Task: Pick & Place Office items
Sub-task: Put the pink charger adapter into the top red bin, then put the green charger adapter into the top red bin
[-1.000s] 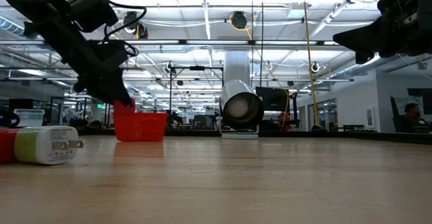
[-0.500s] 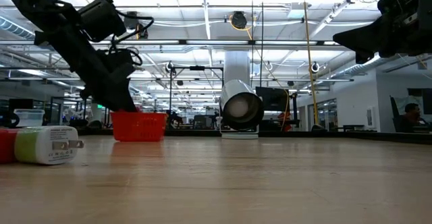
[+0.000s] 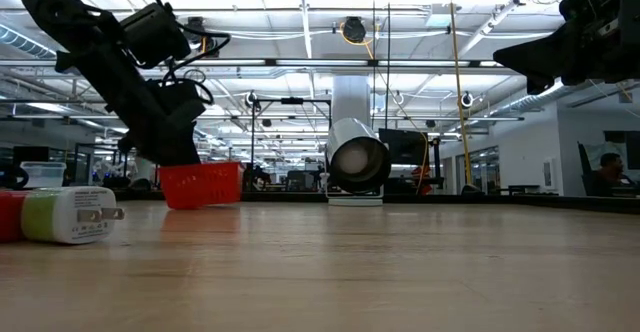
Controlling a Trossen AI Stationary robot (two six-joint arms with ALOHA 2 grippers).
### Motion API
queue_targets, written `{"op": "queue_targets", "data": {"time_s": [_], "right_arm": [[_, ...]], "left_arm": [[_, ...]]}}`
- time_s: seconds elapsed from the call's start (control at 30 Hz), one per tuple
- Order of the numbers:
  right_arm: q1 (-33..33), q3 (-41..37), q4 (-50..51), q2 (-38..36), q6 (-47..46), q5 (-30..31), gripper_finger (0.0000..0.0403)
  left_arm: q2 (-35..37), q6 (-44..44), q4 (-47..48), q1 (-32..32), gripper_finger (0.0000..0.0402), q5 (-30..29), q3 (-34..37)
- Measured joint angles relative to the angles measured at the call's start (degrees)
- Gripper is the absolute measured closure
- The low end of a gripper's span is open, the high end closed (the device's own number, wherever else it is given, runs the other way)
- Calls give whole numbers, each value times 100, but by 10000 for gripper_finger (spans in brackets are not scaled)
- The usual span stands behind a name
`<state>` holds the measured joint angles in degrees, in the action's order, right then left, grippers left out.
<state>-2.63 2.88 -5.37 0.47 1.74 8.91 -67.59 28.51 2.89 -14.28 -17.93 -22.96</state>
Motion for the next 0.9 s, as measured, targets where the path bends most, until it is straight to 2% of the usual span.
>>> {"op": "queue_targets", "data": {"time_s": [0.33, 0.9], "right_arm": [[2, 1, 0, 0, 0, 0, 403], [2, 2, 0, 0, 0, 0, 403]], "left_arm": [[34, -71, -15, 7, 269, 144, -2], [761, -144, -13, 7, 270, 459, -2]]}}
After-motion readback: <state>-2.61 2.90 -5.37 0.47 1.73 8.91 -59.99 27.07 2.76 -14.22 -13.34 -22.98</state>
